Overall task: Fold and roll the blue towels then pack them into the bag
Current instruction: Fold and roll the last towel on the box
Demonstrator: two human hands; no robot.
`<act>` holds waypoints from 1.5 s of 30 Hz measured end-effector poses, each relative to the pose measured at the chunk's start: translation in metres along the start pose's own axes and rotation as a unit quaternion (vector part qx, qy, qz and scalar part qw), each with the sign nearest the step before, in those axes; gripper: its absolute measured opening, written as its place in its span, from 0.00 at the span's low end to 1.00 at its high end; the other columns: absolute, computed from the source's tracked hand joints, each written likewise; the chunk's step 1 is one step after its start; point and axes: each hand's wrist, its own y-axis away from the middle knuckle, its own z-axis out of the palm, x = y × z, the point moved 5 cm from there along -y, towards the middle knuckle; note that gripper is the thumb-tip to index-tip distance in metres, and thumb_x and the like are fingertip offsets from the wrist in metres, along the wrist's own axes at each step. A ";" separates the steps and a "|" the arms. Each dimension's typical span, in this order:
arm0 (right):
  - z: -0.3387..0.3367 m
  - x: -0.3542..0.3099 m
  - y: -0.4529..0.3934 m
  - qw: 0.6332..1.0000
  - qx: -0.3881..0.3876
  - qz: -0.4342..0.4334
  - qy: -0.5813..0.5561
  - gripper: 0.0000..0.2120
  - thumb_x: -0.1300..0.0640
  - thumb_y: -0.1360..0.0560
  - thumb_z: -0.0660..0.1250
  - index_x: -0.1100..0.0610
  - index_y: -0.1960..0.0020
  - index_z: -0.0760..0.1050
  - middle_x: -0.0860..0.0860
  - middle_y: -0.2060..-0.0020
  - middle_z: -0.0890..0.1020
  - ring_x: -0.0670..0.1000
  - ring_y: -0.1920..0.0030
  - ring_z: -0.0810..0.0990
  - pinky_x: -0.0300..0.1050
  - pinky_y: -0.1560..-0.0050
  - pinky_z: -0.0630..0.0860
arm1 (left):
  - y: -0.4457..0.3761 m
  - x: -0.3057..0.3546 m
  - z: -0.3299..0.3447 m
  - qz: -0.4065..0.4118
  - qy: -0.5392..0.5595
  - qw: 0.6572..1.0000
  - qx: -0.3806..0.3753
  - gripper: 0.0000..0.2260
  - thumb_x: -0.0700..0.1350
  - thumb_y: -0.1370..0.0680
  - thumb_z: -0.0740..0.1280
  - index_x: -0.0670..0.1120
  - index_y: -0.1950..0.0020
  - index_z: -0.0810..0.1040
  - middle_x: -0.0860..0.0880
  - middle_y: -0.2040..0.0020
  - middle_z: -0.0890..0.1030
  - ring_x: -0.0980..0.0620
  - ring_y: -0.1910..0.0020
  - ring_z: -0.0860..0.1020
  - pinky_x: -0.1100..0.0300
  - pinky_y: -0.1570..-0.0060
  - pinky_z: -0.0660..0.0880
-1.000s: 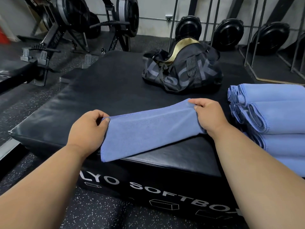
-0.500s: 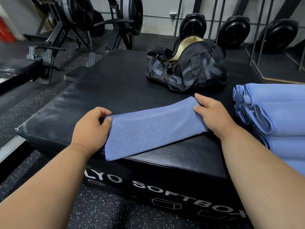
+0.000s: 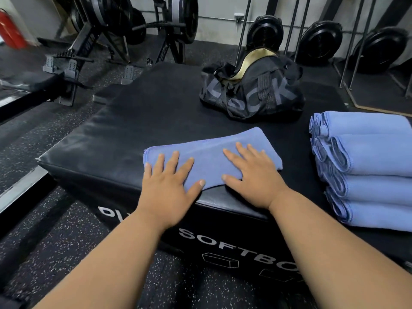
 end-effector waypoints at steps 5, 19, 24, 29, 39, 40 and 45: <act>-0.008 0.015 -0.006 0.997 -0.016 0.075 0.000 0.38 0.26 0.22 0.51 0.37 0.15 0.50 0.48 0.14 0.48 0.55 0.15 0.45 0.60 0.17 0.44 | 0.011 -0.027 -0.009 -0.043 0.033 0.998 -0.042 0.50 0.84 0.33 0.46 0.60 0.15 0.53 0.51 0.14 0.49 0.42 0.16 0.44 0.37 0.19 0.47; -0.053 0.023 -0.065 0.961 -0.068 0.266 -0.032 0.33 0.38 0.20 0.60 0.49 0.18 0.62 0.55 0.22 0.68 0.63 0.27 0.70 0.56 0.29 0.69 | 0.049 -0.062 -0.004 0.071 0.142 0.962 0.223 0.14 0.51 0.23 0.66 0.55 0.41 0.88 0.51 0.37 0.84 0.39 0.33 0.78 0.39 0.32 0.74; -0.052 0.030 -0.092 0.976 0.015 0.195 -0.090 0.21 0.60 0.21 0.66 0.49 0.29 0.75 0.51 0.31 0.78 0.56 0.34 0.77 0.49 0.34 0.74 | 0.055 -0.048 -0.011 0.131 0.175 0.952 0.215 0.11 0.55 0.22 0.65 0.56 0.47 0.86 0.59 0.37 0.83 0.45 0.27 0.74 0.41 0.24 0.65; -0.062 0.023 -0.130 0.991 0.016 0.125 0.047 0.16 0.62 0.21 0.64 0.44 0.39 0.78 0.51 0.37 0.80 0.58 0.39 0.77 0.51 0.39 0.75 | 0.056 -0.013 -0.006 0.192 0.199 0.943 0.184 0.06 0.56 0.22 0.68 0.56 0.52 0.83 0.62 0.41 0.83 0.47 0.28 0.76 0.45 0.24 0.63; -0.026 -0.026 -0.086 0.994 0.041 0.011 -0.096 0.32 0.38 0.17 0.61 0.40 0.16 0.56 0.54 0.15 0.56 0.52 0.16 0.53 0.51 0.18 0.53 | 0.050 -0.012 0.003 0.124 0.152 0.979 0.063 0.44 0.78 0.31 0.63 0.58 0.20 0.67 0.57 0.18 0.64 0.49 0.16 0.54 0.48 0.17 0.48; -0.017 -0.036 -0.076 0.995 0.013 0.003 -0.097 0.33 0.35 0.17 0.58 0.38 0.15 0.51 0.53 0.15 0.52 0.51 0.15 0.50 0.52 0.17 0.50 | 0.049 -0.015 0.006 0.122 0.134 0.982 0.054 0.47 0.79 0.33 0.63 0.57 0.19 0.65 0.57 0.17 0.62 0.49 0.16 0.53 0.49 0.18 0.47; 0.009 -0.064 -0.055 0.997 -0.056 0.004 0.046 0.42 0.23 0.23 0.48 0.39 0.15 0.39 0.53 0.15 0.40 0.56 0.15 0.39 0.62 0.17 0.40 | 0.044 -0.035 0.008 0.112 0.102 0.985 0.086 0.43 0.70 0.36 0.75 0.52 0.25 0.76 0.50 0.22 0.72 0.45 0.27 0.71 0.45 0.29 0.71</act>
